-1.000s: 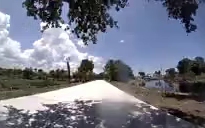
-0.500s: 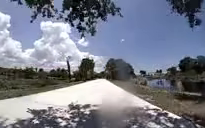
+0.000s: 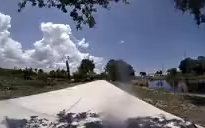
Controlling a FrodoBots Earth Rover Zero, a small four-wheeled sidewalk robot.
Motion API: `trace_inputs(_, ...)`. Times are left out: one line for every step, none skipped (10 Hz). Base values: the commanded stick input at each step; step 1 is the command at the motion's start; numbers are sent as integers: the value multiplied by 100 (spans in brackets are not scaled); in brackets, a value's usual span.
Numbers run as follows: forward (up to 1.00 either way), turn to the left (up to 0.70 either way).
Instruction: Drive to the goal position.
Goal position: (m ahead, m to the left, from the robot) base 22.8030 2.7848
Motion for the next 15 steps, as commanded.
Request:
trace_inputs(85, 0)
trace_inputs(85, 0)
trace_inputs(85, 0)
trace_inputs(85, 0)
trace_inputs(85, 0)
trace_inputs(85, 0)
trace_inputs(85, 0)
trace_inputs(85, 0)
trace_inputs(85, 22)
trace_inputs(85, 34)
trace_inputs(85, 17)
trace_inputs(85, 0)
trace_inputs(85, 0)
trace_inputs(85, 0)
trace_inputs(85, 0)
